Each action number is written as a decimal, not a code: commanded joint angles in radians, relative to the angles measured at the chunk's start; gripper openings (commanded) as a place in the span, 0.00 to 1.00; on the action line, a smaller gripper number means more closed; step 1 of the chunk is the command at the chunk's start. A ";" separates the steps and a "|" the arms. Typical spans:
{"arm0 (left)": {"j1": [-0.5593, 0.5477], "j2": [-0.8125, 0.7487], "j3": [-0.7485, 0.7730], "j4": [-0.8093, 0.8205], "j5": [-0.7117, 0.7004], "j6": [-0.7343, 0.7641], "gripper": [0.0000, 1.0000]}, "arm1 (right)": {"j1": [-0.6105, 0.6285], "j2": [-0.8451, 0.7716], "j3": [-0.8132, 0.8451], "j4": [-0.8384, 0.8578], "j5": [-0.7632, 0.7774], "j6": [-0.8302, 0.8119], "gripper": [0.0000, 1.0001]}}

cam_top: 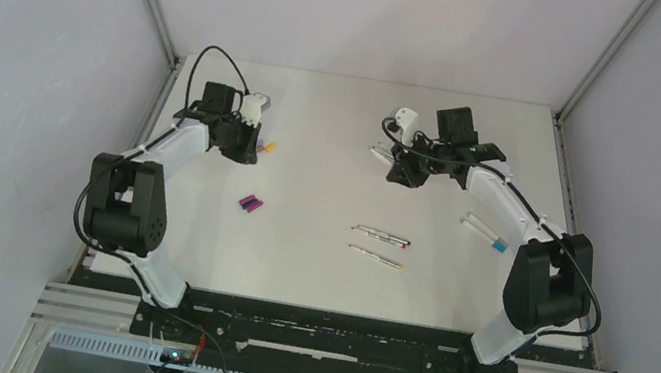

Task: Open the pen caps
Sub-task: Place the pen cap at the center of the board, then place the pen at the center of the board.

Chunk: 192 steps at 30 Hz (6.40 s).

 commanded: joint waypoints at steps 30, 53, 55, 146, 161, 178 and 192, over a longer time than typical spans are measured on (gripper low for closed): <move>0.105 0.476 0.612 -0.239 0.117 -0.082 0.02 | -0.051 -0.021 0.031 0.019 -0.085 0.059 0.00; 0.142 0.550 0.631 -0.237 0.158 -0.104 0.08 | -0.051 -0.018 0.031 0.022 -0.093 0.067 0.00; 0.142 0.551 0.628 -0.237 0.166 -0.104 0.08 | -0.051 -0.018 0.031 0.022 -0.093 0.068 0.00; 0.174 -0.423 -0.036 -0.221 0.211 0.101 1.00 | -0.059 0.028 0.051 0.007 -0.024 0.069 0.00; 0.174 -0.738 -0.348 0.001 0.069 0.063 1.00 | -0.034 0.171 0.173 -0.080 0.210 0.051 0.00; 0.175 -0.752 -0.375 0.040 0.037 0.065 1.00 | 0.073 0.369 0.369 -0.051 0.485 -0.003 0.05; 0.175 -0.763 -0.385 0.048 0.033 0.068 1.00 | 0.112 0.507 0.418 -0.004 0.564 -0.013 0.09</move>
